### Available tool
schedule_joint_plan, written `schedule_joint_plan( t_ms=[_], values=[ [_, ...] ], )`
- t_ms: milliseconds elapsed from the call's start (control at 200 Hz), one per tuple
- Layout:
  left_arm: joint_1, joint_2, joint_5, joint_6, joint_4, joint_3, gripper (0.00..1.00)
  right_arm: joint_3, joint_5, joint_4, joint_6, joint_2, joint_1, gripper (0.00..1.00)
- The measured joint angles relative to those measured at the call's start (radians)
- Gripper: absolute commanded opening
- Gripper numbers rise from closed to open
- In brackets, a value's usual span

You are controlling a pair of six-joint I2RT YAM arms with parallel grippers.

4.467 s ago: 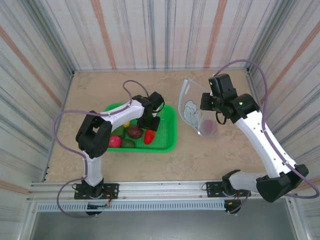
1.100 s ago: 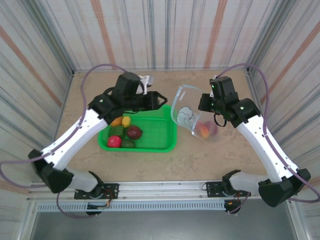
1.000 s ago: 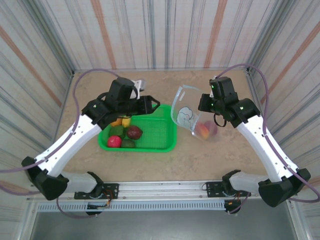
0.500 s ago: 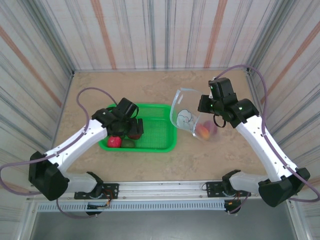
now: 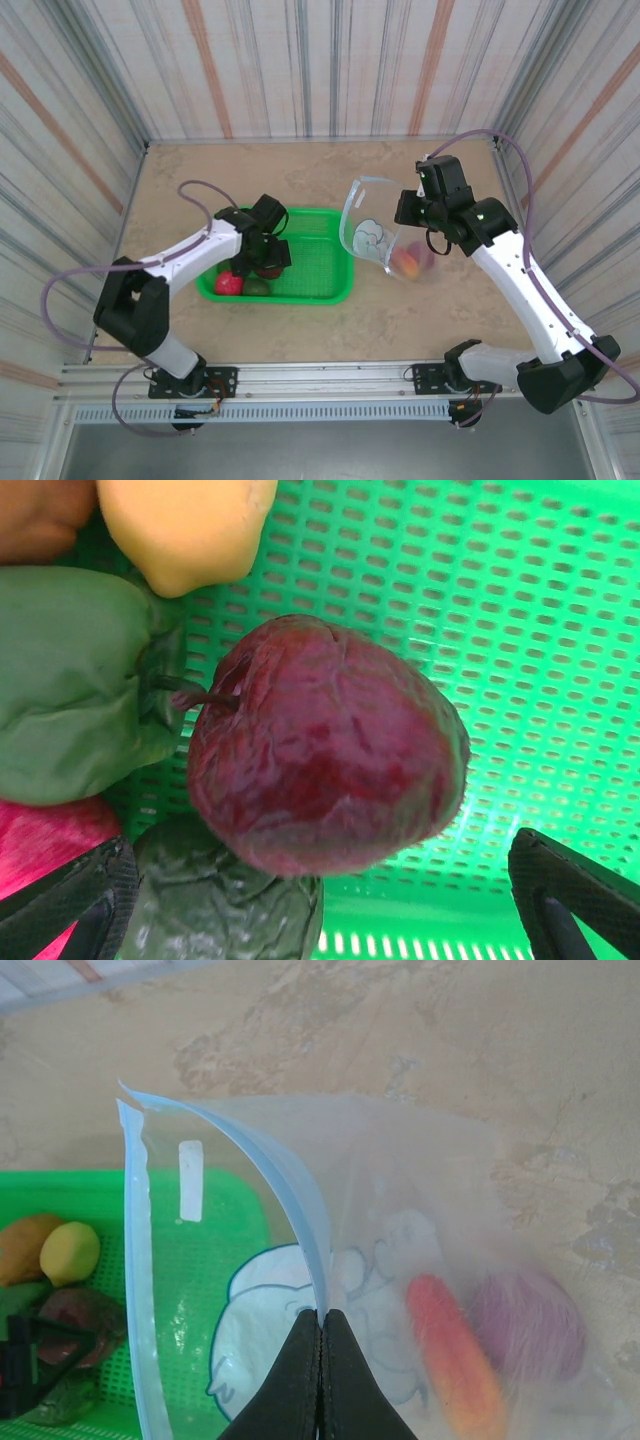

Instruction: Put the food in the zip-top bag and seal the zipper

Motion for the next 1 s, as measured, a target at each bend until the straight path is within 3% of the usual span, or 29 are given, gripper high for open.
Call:
schedule_joint_plan(
  t_ms=[336,676,832,1002],
  values=[
    [0.000,0.151,0.005,-0.031,0.025,0.057,0.98,-0.015,-0.010,0.016,-0.018,0.003,0.002,0.00],
    [0.002,0.171,-0.016,-0.011,0.055,0.062,0.72,-0.015,-0.016,0.019,-0.018,0.004,0.013,0.00],
    [0.002,0.122,-0.011,0.006,0.056,0.053,0.65,-0.015,-0.015,0.018,-0.018,0.004,0.020,0.00],
    [0.002,-0.031,0.013,0.041,0.044,0.035,0.65,-0.015,-0.014,0.018,-0.018,0.003,0.022,0.00]
  ],
)
